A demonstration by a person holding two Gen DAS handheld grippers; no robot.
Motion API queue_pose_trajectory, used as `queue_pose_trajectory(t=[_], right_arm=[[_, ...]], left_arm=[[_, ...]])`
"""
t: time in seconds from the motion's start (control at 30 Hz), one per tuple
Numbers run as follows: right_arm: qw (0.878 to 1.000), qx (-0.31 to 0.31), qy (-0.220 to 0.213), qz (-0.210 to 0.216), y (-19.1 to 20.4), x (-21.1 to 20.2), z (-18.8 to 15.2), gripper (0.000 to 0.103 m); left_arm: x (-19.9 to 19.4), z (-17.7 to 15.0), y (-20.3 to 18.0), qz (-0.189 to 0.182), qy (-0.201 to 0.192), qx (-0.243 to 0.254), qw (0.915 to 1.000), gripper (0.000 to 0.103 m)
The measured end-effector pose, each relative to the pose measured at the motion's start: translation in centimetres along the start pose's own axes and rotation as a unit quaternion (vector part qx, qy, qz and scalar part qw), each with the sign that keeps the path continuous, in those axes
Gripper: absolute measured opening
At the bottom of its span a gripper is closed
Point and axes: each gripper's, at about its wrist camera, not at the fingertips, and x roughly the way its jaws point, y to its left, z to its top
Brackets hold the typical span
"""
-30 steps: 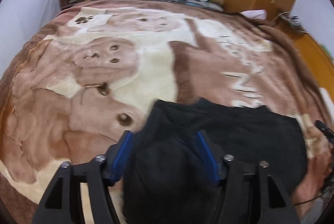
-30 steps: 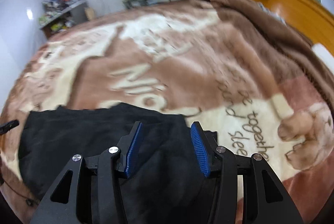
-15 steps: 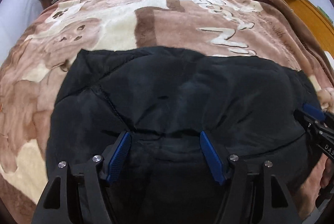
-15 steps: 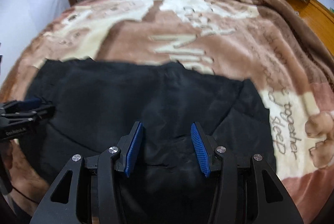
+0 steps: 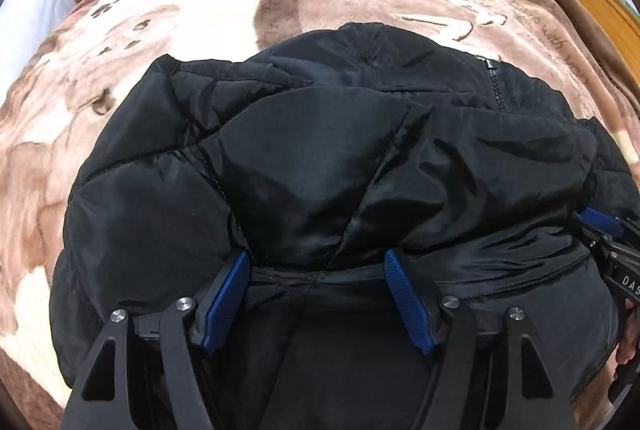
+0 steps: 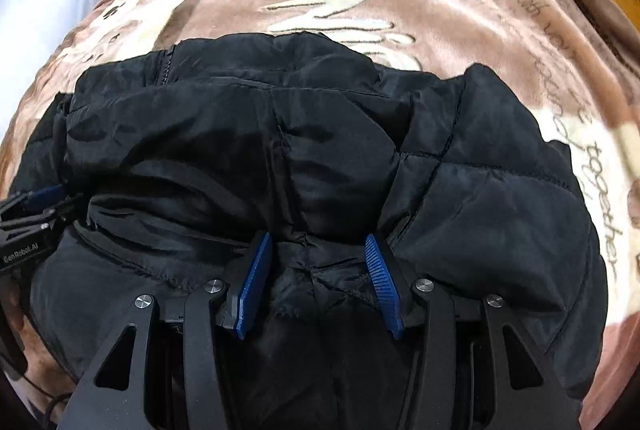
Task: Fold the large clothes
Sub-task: 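Grasp the folded jacket with both tools and fold it over again, then release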
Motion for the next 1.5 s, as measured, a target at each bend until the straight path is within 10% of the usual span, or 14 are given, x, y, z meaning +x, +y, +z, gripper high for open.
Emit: queue_pose_trajectory(t=[0.23, 0.47, 0.57, 0.97, 1.27, 1.5], right_arm=[[0.999, 0.032, -0.025, 0.027, -1.0, -5.2, 0.3, 0.049], [0.997, 0.022, -0.078, -0.001, -3.7, -10.5, -3.3, 0.049], [0.998, 0.017, -0.059, -0.01, -4.5, -8.6, -4.2, 0.049], [1.0, 0.005, -0.01, -0.018, -4.6, -2.5, -4.7, 0.049], [0.999, 0.004, -0.019, -0.032, -4.2, -5.2, -4.2, 0.049], [0.992, 0.025, -0.125, -0.013, -4.1, -11.8, -1.9, 0.05]], left_arm=[[-4.6, 0.6, 2.2, -0.049, -0.009, -0.026, 0.9985, 0.07], [-8.5, -3.0, 6.3, 0.023, -0.053, -0.018, 0.9982, 0.07], [-5.9, -3.5, 7.2, 0.069, -0.026, -0.007, 0.9972, 0.073], [1.0, -4.5, 10.3, 0.012, 0.04, -0.092, 0.9949, 0.099], [-3.4, -4.8, 11.1, -0.009, -0.004, -0.119, 0.9928, 0.088], [-12.1, -3.3, 10.9, 0.002, -0.128, -0.092, 0.9875, 0.086]])
